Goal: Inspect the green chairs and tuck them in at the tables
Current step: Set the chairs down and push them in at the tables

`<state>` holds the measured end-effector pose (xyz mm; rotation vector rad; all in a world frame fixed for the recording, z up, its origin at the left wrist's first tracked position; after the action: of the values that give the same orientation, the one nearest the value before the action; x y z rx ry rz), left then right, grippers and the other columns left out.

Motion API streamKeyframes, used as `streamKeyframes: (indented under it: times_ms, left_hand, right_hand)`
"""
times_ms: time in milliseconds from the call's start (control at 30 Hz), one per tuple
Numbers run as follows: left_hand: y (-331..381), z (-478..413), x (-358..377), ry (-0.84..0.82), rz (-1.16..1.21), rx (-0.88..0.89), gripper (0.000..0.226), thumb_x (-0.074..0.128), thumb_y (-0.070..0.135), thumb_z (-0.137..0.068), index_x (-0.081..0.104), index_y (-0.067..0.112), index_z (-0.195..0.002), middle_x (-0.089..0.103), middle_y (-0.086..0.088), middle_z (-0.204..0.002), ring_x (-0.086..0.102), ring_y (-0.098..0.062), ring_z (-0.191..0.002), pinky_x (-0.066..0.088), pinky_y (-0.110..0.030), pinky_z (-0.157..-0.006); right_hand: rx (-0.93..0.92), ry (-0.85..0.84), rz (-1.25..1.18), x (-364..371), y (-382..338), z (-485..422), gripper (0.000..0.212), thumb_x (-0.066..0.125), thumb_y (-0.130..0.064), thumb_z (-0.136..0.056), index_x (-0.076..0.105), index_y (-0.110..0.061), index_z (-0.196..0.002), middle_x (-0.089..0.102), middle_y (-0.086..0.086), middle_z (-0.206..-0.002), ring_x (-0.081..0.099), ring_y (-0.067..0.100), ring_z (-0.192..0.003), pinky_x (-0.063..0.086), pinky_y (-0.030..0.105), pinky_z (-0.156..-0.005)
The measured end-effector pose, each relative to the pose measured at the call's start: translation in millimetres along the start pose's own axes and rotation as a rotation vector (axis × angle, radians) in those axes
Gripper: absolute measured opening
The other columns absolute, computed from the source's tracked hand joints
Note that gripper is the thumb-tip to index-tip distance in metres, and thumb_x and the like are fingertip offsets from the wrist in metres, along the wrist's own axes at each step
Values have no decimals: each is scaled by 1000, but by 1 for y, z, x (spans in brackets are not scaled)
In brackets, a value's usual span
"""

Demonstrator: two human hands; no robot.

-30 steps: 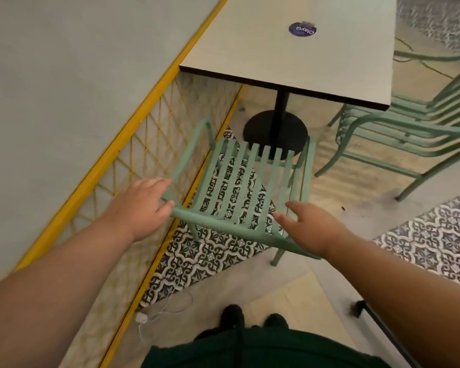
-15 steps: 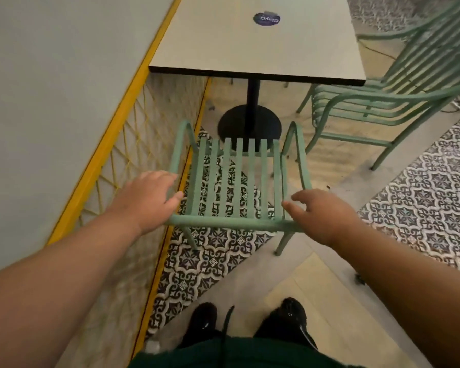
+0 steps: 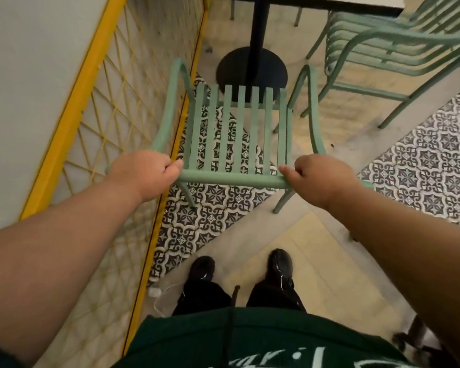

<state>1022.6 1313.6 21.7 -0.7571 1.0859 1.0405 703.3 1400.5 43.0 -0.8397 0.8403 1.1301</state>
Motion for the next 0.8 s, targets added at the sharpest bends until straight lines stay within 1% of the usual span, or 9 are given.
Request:
streamKeyframes:
  times_ms: [100,200,267,333,433,500,633,733,800]
  left_hand:
    - [-3,-4,-1,13,-43,-30,63,26,60,-100,58,20,-64,58,-2,-65,55,-22,-62,36,-31,-55]
    - [-3,-7,1,-25,-4,-44,61,27,53,-101,61,18,-64,59,-5,-63,55,-22,-59,37,-30,-52]
    - [-5,-10,3,-12,5,-47,57,29,46,-100,62,16,-64,58,-5,-62,56,-23,-57,37,-29,-50]
    - [-7,-11,5,7,-4,-33,52,31,42,-97,60,16,-63,57,-6,-60,55,-23,-56,36,-29,-49]
    - [-8,-13,4,8,7,-24,49,32,40,-96,58,16,-62,58,-6,-61,55,-24,-56,34,-29,-49]
    - [-10,-14,5,10,13,-25,49,30,41,-95,57,16,-62,58,-6,-61,55,-24,-56,35,-28,-49]
    - [-17,-24,5,27,18,-12,51,22,46,-83,56,16,-60,55,-6,-59,53,-24,-54,32,-29,-49]
    - [-22,-35,2,28,10,-5,49,22,45,-81,56,16,-60,55,-6,-59,53,-24,-55,35,-30,-49]
    - [-23,-41,-1,41,2,-6,48,25,43,-82,57,16,-60,55,-6,-59,52,-24,-55,35,-30,-49]
  right_hand:
    - [6,15,-34,5,2,-5,54,36,-54,-104,61,-18,-73,61,5,-69,58,22,-63,51,34,-58]
    - [30,34,-92,9,4,-10,44,40,-40,-100,61,-14,-71,59,8,-66,58,25,-61,49,32,-55]
    - [42,48,-98,10,3,-11,42,42,-36,-98,62,-13,-70,58,8,-63,57,25,-59,49,32,-54]
    - [45,58,-95,10,2,-11,41,44,-35,-97,61,-12,-68,56,7,-60,53,23,-55,45,30,-51]
    - [49,57,-90,9,2,-11,40,45,-34,-97,59,-14,-66,54,5,-57,50,21,-52,45,30,-51]
    - [51,63,-87,8,0,-12,39,45,-35,-98,58,-15,-66,53,4,-57,50,20,-52,46,30,-52]
    - [41,66,-85,4,-6,-18,40,44,-34,-98,58,-14,-67,53,4,-58,50,21,-53,47,31,-53]
    - [38,82,-96,1,-9,-27,40,44,-34,-98,55,-14,-65,51,4,-58,47,20,-52,41,28,-50]
    - [35,86,-87,-1,-10,-33,41,43,-34,-98,56,-14,-66,53,5,-60,48,20,-52,41,28,-50]
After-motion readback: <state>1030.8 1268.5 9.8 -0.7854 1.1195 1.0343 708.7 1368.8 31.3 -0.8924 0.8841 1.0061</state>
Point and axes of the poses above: each hand's wrist, its own z-axis away from the middle knuckle, its own x-axis out of the palm, y = z × x, the point moved 3 cm from there along -z, towards the middle knuckle
